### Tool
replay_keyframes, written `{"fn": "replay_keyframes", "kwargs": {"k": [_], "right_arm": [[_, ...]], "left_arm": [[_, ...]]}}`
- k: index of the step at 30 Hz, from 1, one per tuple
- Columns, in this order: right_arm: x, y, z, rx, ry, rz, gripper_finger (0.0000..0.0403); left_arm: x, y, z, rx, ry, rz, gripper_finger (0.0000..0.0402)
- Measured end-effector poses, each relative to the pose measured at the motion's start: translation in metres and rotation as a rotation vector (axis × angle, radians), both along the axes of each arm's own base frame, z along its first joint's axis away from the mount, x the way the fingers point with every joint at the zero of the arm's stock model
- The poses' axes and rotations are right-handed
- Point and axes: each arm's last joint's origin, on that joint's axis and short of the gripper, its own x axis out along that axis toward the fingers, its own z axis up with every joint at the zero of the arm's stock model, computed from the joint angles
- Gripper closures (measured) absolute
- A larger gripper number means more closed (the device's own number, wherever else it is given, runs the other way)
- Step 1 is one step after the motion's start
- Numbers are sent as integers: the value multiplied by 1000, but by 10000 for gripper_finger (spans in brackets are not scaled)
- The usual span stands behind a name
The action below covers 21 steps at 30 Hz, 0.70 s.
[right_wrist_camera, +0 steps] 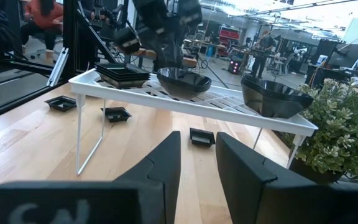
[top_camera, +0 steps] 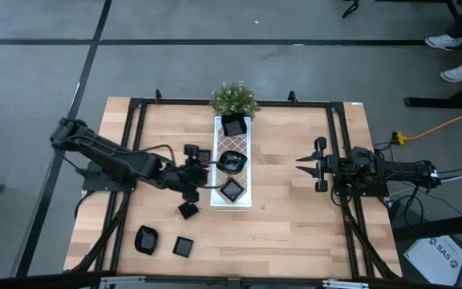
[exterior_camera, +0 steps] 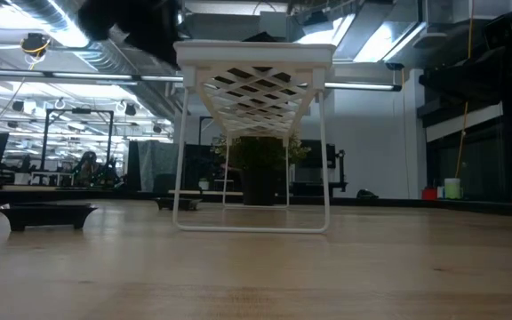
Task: Pick & Place Mini shaped plates
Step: Stack the square plate on top of the square plate on the shelf
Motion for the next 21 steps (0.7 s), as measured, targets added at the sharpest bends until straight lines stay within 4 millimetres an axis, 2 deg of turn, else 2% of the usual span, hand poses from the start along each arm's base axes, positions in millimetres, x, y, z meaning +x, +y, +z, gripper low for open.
{"fn": "replay_keyframes", "kwargs": {"k": [9,14,21], "right_arm": [[0,0,0,0,0,0,301],[0,0,0,0,0,0,301],[0,0,0,0,0,0,301]], "left_arm": [[-49,14,-28,-105,-62,61,339],[-58,21,-54,-111,-10,80,340],[-60,37,-88,-126,24,157,336]]}}
